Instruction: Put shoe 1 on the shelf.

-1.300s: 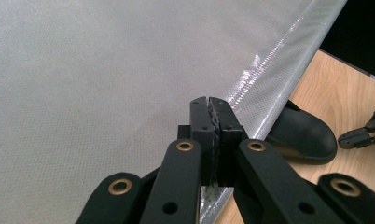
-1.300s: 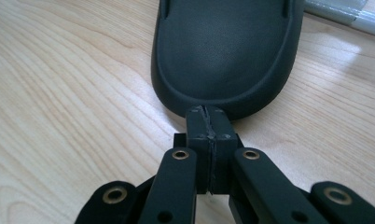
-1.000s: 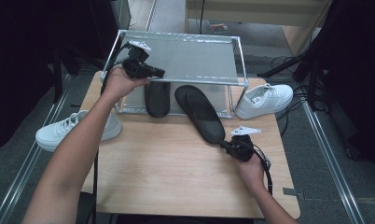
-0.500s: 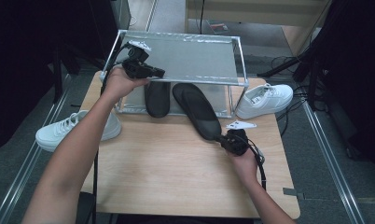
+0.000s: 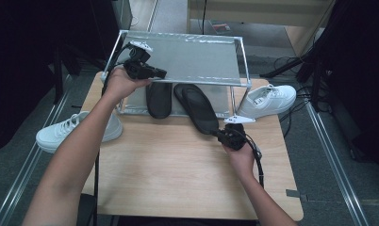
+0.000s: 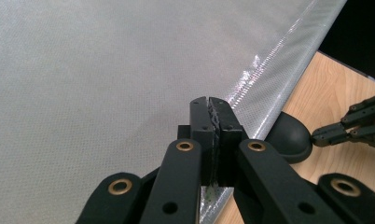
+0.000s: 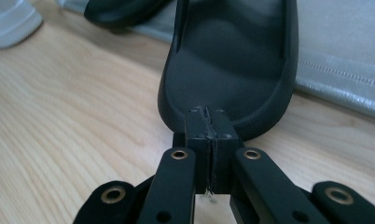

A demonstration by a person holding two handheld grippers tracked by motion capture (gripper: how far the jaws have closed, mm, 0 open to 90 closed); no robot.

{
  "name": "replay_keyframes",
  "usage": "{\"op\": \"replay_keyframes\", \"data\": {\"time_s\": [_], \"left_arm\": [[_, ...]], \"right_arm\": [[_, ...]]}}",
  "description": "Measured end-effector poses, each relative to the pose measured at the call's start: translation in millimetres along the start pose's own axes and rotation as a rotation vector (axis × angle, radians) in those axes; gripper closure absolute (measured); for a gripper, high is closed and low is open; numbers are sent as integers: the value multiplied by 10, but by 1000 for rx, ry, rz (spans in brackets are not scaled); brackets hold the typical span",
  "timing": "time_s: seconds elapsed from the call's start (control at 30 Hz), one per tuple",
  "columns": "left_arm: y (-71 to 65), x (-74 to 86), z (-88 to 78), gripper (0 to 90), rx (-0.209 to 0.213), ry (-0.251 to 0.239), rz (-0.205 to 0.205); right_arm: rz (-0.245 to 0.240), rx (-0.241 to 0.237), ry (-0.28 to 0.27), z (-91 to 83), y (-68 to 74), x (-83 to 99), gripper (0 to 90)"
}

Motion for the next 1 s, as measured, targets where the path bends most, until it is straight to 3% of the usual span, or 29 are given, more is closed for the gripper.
{"op": "replay_keyframes", "data": {"time_s": [0.23, 0.4, 0.57, 0.77, 1.0], "left_arm": [[-1, 1, 1, 898, 2, -5, -3], [-1, 2, 0, 898, 1, -3, 0], [0, 3, 1, 898, 1, -7, -3], [5, 4, 0, 898, 5, -8, -7], [4, 4, 0, 898, 5, -10, -5]], "right_arm": [[10, 9, 5, 63, -42, -66, 891], [10, 48, -5, -24, -178, -41, 891], [18, 63, 15, 21, -274, 28, 890], [14, 51, 7, 116, -228, -11, 890], [-5, 28, 7, 314, -81, -85, 890]]}}
Point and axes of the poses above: each handheld gripper's, and its own axes: z roughly forward along the jaws, x roughly out of its underside, y roughly to its left, the point moved 9 cm from there along z, roughly forward along the jaws, and after that the axes turned 11 degrees about -y, right-handed, at the moved point
